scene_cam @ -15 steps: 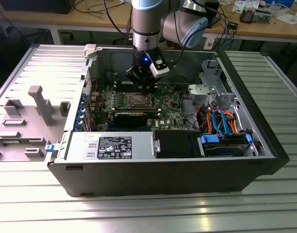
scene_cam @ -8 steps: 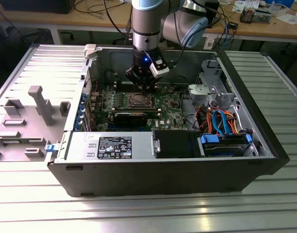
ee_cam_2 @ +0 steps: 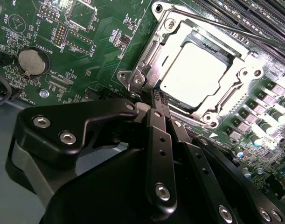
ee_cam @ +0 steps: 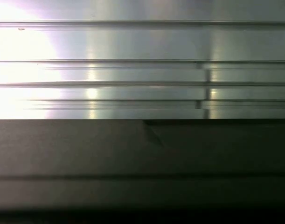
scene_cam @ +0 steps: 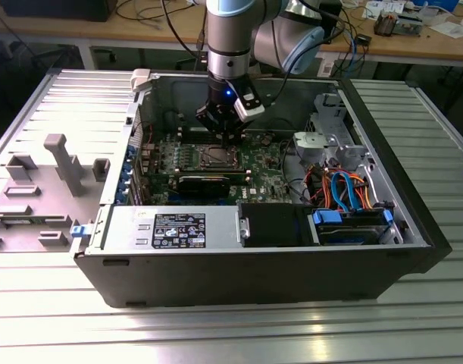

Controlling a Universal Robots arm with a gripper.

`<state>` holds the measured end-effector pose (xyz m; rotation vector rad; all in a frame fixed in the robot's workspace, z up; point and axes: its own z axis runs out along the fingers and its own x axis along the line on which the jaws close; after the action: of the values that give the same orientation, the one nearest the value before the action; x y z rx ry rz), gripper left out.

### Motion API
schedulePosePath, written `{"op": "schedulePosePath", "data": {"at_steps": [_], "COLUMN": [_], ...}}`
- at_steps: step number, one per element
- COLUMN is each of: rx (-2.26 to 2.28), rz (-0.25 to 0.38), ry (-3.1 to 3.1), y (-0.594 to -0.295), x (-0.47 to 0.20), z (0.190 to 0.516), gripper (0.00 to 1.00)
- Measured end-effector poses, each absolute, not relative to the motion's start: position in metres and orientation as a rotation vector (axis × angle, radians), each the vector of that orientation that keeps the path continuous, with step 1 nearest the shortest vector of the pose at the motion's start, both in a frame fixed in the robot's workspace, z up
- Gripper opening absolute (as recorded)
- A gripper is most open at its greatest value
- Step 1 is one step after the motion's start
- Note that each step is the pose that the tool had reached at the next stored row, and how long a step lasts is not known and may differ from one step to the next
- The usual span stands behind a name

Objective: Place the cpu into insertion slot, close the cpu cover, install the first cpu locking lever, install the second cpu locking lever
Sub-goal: 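Install the first cpu locking lever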

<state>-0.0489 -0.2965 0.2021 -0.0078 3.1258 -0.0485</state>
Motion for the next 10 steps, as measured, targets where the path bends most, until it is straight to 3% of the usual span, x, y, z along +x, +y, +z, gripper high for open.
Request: {"op": "schedulePosePath", "data": {"at_steps": [10], "rx": [-0.008], "rz": [-0.037], "ry": [3.125], "y": [-0.2951], "x": [-0.0483], "z": [0.2064], "gripper": [0.11]}}
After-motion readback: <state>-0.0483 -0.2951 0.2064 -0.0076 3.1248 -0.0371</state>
